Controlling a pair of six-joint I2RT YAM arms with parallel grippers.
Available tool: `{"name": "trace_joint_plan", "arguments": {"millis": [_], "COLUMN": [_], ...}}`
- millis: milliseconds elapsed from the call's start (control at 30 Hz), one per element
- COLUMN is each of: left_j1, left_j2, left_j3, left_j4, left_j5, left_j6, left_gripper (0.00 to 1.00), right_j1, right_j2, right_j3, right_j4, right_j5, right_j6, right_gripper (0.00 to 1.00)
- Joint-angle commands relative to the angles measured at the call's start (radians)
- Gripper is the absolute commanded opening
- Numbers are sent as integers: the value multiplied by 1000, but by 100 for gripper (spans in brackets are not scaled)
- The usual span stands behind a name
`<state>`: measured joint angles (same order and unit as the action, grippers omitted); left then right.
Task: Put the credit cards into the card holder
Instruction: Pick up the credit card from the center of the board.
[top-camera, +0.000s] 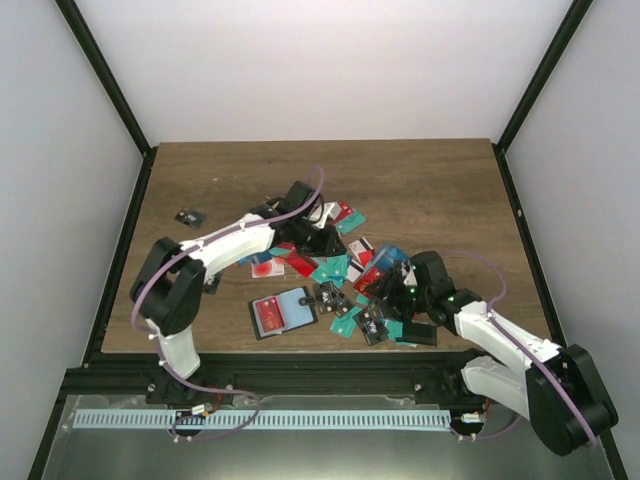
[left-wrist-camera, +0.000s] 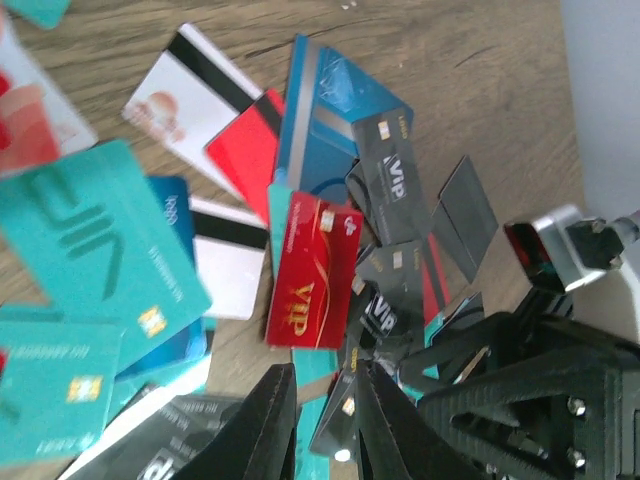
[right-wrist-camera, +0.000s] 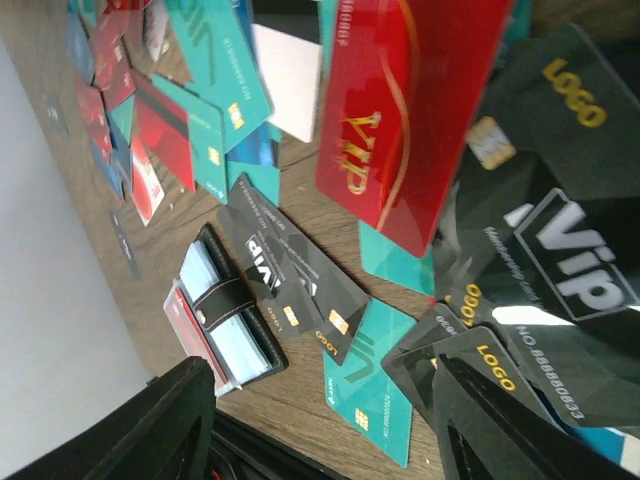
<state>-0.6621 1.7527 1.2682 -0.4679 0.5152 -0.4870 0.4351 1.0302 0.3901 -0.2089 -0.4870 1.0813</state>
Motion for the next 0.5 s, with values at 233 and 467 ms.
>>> {"name": "trace_joint_plan", "arguments": {"millis": [233,467], "left_j1": [-29,-31], "left_j2": [293,427], "left_j3": [287,422], "left_j4": [-31,-111], "left_j5": [169,207], "left_j6": [96,130], "left_gripper": [20,19], "right_j1": [-8,-4], "right_j2": [13,93], "right_j3": [-123,-152], "right_j4": [277,398], "right_j5": [49,41], "right_j6": [279,325], "right_gripper": [58,55]}}
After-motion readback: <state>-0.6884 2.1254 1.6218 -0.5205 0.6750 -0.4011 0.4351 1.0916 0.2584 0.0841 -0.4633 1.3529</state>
